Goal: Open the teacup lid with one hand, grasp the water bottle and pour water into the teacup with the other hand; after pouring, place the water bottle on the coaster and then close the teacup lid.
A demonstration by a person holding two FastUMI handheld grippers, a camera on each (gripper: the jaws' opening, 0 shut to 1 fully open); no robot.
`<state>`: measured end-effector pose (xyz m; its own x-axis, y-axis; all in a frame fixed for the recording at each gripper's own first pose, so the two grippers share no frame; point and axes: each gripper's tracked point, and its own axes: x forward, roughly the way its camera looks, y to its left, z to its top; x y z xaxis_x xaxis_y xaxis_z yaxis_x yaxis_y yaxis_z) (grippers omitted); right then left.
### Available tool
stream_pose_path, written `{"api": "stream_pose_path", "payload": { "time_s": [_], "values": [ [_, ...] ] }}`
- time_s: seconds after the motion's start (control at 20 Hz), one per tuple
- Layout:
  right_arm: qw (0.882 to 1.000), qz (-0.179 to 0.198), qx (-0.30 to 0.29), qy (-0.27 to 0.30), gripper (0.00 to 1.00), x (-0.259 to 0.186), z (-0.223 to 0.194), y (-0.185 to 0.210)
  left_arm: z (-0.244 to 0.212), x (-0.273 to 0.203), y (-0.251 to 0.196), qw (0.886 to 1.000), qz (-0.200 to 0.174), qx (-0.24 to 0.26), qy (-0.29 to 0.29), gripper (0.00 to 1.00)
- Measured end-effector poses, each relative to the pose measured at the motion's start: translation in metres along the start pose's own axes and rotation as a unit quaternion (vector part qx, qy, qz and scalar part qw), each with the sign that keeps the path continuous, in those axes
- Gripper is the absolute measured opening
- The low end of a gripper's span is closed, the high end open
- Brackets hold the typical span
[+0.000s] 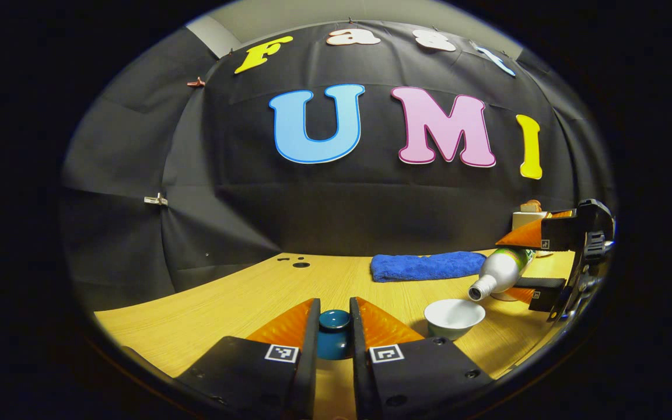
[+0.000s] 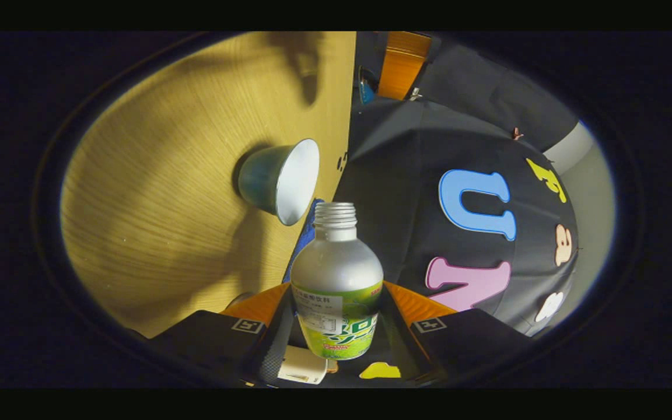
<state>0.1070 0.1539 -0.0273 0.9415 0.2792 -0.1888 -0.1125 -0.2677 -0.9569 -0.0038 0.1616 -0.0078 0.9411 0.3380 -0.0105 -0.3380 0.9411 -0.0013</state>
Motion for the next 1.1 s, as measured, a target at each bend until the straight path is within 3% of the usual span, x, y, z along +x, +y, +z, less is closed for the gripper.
{"api": "stream_pose_path", "payload": {
  "time_s": [1.1],
  "values": [
    [0.990,-0.050,-0.134,0.001,0.77,-0.008,-0.008,-0.033,0.000,0.000,0.000,1.000,-0.002,0.000,0.000,0.30]
  ]
}}
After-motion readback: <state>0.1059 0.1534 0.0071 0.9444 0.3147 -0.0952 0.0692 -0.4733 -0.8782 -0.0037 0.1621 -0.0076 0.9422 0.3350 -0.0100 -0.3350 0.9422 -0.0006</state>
